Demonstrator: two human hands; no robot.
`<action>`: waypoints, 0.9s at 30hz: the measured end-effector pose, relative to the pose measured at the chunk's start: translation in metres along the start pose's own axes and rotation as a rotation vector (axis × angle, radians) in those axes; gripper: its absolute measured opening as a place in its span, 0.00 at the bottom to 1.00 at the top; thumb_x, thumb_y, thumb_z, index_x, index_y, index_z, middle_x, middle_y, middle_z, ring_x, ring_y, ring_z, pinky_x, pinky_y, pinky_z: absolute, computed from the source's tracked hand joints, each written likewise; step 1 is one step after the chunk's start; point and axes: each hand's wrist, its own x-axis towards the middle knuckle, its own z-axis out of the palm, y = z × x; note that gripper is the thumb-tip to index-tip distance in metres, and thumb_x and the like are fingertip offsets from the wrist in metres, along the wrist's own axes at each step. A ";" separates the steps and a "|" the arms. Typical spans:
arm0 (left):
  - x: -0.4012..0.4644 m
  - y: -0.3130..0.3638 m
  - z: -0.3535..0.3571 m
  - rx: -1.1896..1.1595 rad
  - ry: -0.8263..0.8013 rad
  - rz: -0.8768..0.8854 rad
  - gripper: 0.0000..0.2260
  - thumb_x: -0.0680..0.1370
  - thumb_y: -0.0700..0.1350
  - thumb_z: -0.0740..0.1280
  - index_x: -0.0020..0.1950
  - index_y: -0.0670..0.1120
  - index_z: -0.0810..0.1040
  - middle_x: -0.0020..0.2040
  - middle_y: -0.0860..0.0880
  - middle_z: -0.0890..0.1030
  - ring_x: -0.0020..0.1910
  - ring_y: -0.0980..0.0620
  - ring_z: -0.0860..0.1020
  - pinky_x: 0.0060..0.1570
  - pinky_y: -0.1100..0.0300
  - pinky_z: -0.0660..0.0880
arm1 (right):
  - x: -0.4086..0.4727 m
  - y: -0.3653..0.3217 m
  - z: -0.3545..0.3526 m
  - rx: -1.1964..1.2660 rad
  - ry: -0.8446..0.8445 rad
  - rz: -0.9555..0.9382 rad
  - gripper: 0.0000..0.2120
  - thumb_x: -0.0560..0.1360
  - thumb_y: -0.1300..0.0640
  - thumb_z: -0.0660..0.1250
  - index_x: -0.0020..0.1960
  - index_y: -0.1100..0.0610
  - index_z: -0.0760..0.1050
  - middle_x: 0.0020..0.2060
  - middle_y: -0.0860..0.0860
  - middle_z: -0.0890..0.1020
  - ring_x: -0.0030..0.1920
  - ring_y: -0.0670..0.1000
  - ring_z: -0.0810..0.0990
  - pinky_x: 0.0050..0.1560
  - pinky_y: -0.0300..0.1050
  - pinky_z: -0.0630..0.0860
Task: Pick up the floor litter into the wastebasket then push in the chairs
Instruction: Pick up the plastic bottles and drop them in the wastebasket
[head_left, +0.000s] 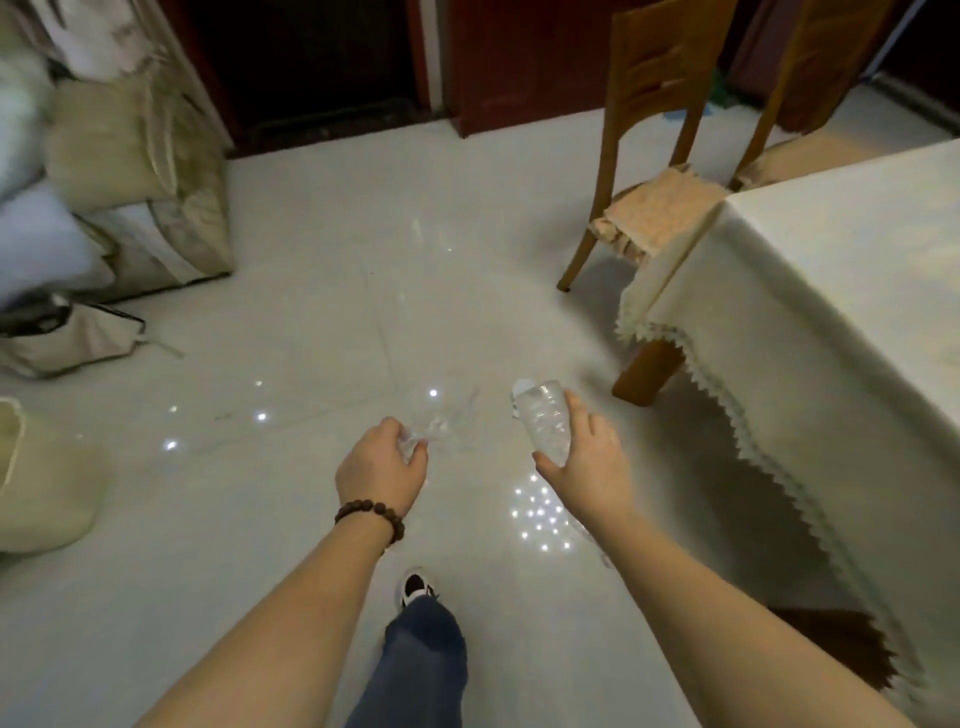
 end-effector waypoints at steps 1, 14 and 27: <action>0.026 -0.009 -0.012 0.009 0.004 0.002 0.09 0.76 0.53 0.65 0.49 0.48 0.74 0.43 0.50 0.77 0.42 0.47 0.76 0.38 0.57 0.71 | 0.021 -0.020 0.008 0.004 0.004 -0.007 0.41 0.70 0.46 0.69 0.76 0.48 0.50 0.60 0.55 0.72 0.59 0.58 0.71 0.57 0.53 0.72; 0.310 -0.002 -0.079 -0.009 0.011 0.064 0.11 0.76 0.54 0.65 0.49 0.48 0.74 0.45 0.48 0.79 0.44 0.45 0.77 0.40 0.56 0.72 | 0.261 -0.159 0.031 -0.011 0.103 -0.010 0.42 0.71 0.44 0.68 0.75 0.46 0.46 0.59 0.54 0.72 0.56 0.55 0.72 0.53 0.51 0.75; 0.655 0.170 -0.051 0.010 -0.033 0.194 0.10 0.76 0.54 0.65 0.50 0.48 0.74 0.47 0.47 0.79 0.46 0.43 0.78 0.39 0.58 0.68 | 0.618 -0.171 -0.011 0.020 0.215 0.088 0.39 0.72 0.43 0.66 0.75 0.47 0.48 0.61 0.55 0.72 0.58 0.57 0.72 0.55 0.53 0.75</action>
